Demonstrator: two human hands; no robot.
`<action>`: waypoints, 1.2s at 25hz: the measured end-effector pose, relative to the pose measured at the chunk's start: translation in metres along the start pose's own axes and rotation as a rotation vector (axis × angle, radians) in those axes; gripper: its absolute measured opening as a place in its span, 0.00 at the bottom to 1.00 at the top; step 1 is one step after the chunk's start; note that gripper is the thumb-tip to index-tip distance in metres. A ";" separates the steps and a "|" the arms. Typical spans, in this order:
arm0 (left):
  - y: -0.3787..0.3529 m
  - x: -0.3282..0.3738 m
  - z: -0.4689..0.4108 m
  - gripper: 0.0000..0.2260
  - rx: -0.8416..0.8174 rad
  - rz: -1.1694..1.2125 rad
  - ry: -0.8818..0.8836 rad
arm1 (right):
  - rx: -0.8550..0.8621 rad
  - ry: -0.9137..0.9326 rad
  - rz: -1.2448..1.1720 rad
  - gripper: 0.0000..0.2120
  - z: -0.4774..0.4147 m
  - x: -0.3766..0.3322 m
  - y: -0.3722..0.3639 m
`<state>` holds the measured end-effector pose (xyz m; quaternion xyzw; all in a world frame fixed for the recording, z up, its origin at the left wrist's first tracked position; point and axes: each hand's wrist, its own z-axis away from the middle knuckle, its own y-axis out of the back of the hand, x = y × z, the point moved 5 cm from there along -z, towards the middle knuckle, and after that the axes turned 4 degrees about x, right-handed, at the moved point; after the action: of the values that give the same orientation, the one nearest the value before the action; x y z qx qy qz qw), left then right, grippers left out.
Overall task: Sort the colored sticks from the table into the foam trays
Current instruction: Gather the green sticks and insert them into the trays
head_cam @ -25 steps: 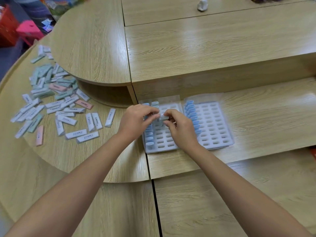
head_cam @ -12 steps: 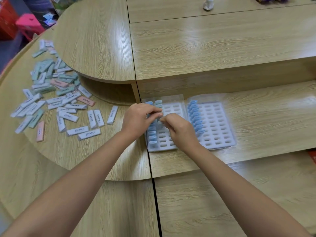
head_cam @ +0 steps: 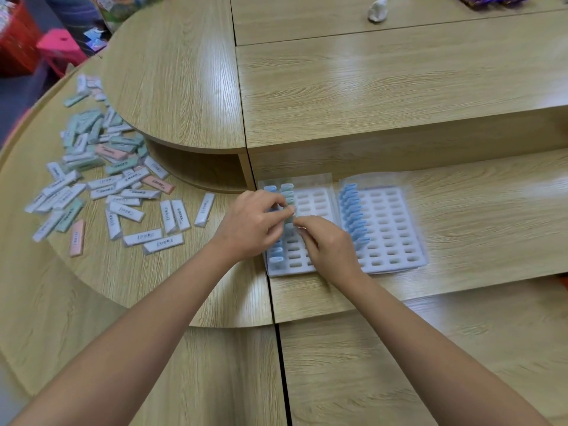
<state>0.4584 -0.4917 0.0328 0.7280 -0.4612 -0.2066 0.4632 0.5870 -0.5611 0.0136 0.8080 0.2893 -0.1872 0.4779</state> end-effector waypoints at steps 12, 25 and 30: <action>0.046 -0.005 0.015 0.20 -0.230 0.085 0.387 | -0.075 -0.062 0.133 0.13 -0.021 -0.033 0.012; 0.150 -0.281 0.237 0.12 -0.089 -0.120 1.071 | -0.395 -0.074 0.120 0.10 -0.147 -0.163 -0.190; 0.128 -0.309 0.233 0.17 -0.317 -0.253 1.005 | -0.445 -0.075 0.175 0.09 -0.191 -0.170 -0.266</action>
<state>0.0760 -0.3563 -0.0093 0.7080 -0.0549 0.0459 0.7026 0.2907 -0.3419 0.0263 0.6973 0.2346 -0.1066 0.6689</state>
